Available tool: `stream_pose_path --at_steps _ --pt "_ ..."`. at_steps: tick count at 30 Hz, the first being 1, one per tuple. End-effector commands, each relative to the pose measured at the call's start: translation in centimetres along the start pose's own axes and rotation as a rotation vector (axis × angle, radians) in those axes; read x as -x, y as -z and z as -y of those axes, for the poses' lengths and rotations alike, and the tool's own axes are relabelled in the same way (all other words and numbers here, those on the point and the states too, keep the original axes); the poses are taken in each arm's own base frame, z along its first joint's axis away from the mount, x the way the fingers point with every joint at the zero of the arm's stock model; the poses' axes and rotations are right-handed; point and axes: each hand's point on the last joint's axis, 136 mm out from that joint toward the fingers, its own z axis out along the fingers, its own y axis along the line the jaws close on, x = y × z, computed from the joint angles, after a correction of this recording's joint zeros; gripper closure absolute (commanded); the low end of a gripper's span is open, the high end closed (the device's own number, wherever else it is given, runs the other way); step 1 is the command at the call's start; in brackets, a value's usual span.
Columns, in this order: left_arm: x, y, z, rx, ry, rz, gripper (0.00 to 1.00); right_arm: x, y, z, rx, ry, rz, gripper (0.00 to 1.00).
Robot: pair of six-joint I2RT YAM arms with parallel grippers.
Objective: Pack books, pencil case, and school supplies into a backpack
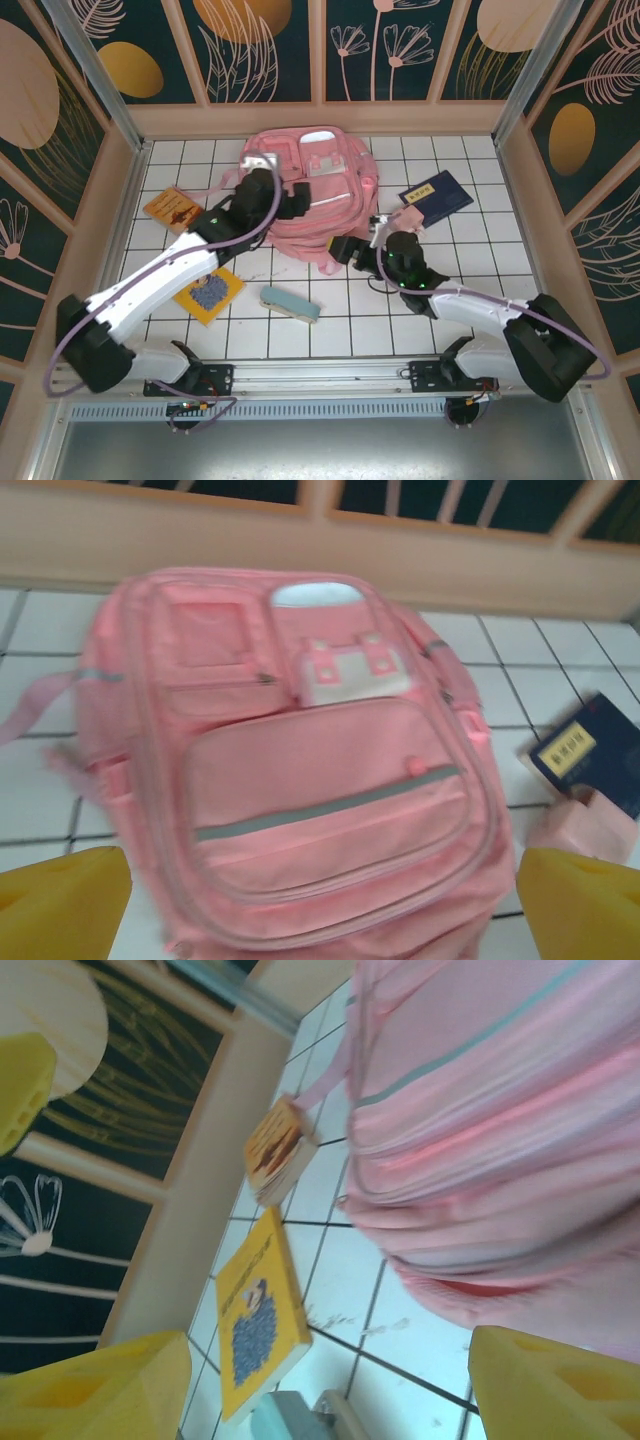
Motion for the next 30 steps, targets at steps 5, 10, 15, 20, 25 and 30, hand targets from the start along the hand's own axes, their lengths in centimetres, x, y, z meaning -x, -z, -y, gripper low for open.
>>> stream_pose_path --at_steps 5,10,15,20,25,30 --pt "-6.8 2.6 -12.4 0.292 0.32 -0.018 0.01 -1.3 -4.3 -3.8 0.049 0.167 -0.117 0.23" --pt "-10.9 4.4 -17.8 0.356 0.535 -0.002 0.09 -2.8 -8.5 -4.9 0.062 0.211 -0.222 0.2" --pt "-16.0 4.8 -21.9 0.455 0.706 -0.039 0.19 -4.7 -13.0 -6.0 0.095 0.242 -0.31 0.22" --pt "-20.7 5.2 -26.2 0.606 0.846 -0.075 0.19 -7.2 -17.4 -6.7 0.099 0.296 -0.412 0.23" --pt "-22.4 6.2 -29.2 0.732 0.894 -0.055 0.17 -9.5 -21.0 -6.7 0.105 0.306 -0.463 0.23" --pt "-23.2 5.3 -30.5 0.741 0.939 -0.053 0.16 -11.2 -24.0 -6.0 0.08 0.321 -0.525 0.24"
